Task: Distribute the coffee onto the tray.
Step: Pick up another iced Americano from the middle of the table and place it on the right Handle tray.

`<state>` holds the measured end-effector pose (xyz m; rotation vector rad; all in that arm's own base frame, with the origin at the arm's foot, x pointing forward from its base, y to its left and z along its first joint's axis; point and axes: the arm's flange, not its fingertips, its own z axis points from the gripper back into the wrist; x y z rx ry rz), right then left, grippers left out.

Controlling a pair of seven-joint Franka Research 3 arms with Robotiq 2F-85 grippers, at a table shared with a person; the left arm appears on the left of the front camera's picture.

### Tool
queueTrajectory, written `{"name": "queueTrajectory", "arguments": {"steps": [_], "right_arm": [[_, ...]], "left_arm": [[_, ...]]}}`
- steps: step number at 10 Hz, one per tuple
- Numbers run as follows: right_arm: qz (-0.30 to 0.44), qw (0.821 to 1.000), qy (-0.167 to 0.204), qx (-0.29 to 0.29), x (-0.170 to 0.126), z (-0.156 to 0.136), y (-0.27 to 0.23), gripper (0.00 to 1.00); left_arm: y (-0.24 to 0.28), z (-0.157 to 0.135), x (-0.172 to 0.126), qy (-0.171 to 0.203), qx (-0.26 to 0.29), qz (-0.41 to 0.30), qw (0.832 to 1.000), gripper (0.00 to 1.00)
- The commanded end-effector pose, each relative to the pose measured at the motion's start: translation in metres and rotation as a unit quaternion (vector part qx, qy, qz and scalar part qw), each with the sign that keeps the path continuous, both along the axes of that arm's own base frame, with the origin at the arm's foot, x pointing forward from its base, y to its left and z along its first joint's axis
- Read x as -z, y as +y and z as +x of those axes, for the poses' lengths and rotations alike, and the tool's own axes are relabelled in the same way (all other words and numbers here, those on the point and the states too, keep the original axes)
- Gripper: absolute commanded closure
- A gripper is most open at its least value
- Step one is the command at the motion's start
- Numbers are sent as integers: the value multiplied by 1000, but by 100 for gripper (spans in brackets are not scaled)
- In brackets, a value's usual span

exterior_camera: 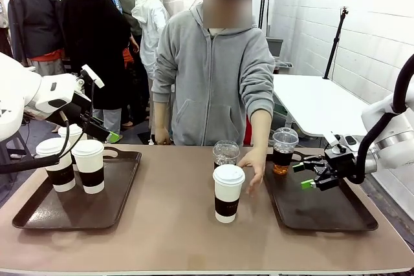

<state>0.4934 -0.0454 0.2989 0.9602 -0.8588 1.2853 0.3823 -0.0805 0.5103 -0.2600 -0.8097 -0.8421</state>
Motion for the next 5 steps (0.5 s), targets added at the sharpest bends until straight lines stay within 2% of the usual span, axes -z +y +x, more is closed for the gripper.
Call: {"name": "queueTrajectory", "arguments": {"steps": [1, 5], "right_arm": [[0, 1000, 4, 3, -1, -5, 4, 0], [0, 1000, 0, 0, 0, 0, 0, 0]], "left_arm": [[2, 2, 2, -1, 3, -2, 1000, 0], [2, 2, 2, -1, 3, -2, 1000, 0]]}}
